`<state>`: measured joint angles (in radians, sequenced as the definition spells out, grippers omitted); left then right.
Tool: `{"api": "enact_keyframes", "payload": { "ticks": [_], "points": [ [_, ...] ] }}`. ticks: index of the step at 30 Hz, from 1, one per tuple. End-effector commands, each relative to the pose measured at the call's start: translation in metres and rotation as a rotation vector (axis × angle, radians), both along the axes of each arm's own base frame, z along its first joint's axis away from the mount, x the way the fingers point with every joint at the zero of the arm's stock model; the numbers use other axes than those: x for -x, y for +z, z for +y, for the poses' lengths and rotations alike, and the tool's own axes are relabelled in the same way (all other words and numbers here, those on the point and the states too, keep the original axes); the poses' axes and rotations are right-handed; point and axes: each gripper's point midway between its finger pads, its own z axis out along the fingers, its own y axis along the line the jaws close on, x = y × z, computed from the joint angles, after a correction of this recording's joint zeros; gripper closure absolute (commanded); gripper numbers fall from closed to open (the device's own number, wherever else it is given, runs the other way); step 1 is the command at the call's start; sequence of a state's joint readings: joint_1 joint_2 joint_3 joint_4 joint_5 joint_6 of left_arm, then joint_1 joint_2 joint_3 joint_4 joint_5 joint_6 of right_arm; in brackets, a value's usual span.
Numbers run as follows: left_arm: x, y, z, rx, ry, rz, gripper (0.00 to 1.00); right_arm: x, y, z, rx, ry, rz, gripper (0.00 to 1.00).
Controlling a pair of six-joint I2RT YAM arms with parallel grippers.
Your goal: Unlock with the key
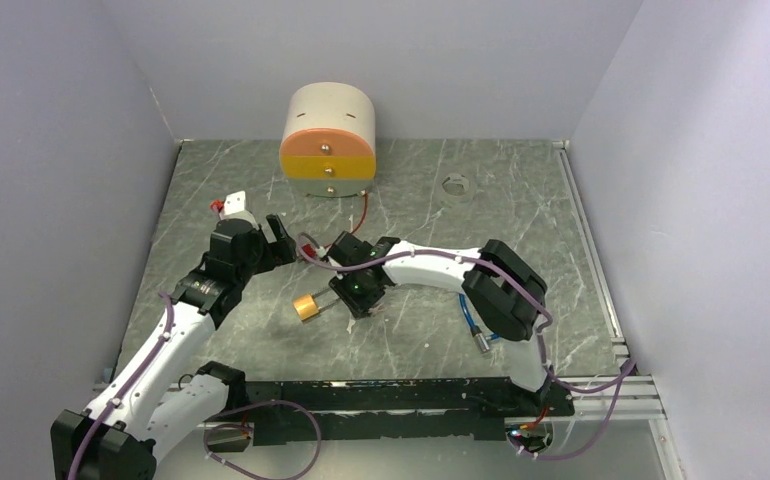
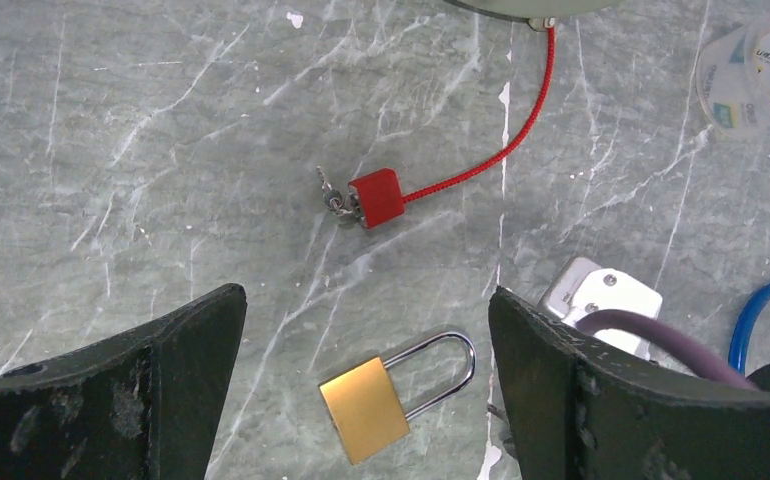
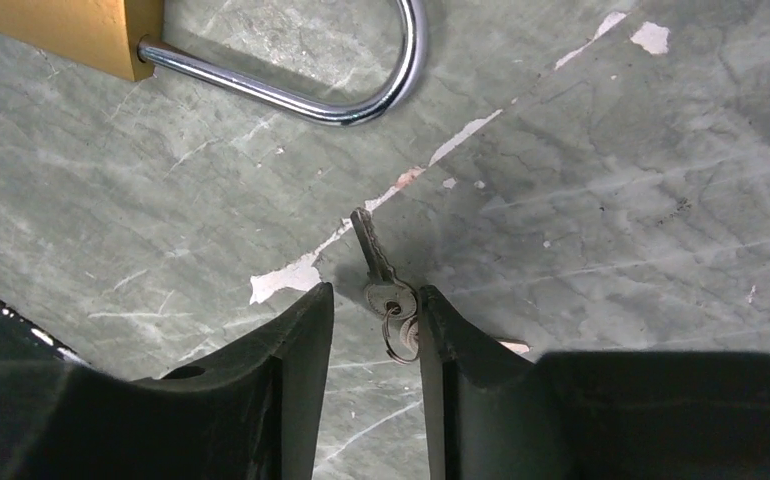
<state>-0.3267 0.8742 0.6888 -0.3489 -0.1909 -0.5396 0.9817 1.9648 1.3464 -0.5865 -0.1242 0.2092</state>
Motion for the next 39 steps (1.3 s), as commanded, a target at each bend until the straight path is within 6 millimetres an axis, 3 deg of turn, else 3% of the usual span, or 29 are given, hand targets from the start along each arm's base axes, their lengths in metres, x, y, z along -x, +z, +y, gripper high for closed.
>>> {"api": "enact_keyframes", "payload": {
  "ticks": [1,10,15,21,30,39],
  "points": [
    [-0.004,0.006,0.004,0.003,0.032,-0.020,0.06,-0.005,-0.004,-0.004,0.089,0.003,-0.055,0.62],
    [0.003,0.004,0.016,-0.003,0.106,0.003,0.06,-0.007,-0.013,-0.013,0.201,0.044,-0.166,0.68],
    [0.026,-0.014,0.047,-0.005,0.330,0.114,0.06,-0.004,-0.019,-0.015,0.242,0.078,-0.211,0.72],
    [0.052,-0.028,0.054,0.067,0.425,0.176,0.06,-0.004,-0.013,-0.008,0.186,0.022,-0.226,0.87],
    [0.071,-0.041,0.033,0.219,0.380,0.232,0.06,-0.009,0.019,0.013,-0.013,-0.070,-0.271,1.00],
    [0.064,-0.040,-0.004,0.339,0.200,0.211,0.06,-0.012,0.047,0.018,-0.153,-0.135,-0.246,1.00]
  ]
}}
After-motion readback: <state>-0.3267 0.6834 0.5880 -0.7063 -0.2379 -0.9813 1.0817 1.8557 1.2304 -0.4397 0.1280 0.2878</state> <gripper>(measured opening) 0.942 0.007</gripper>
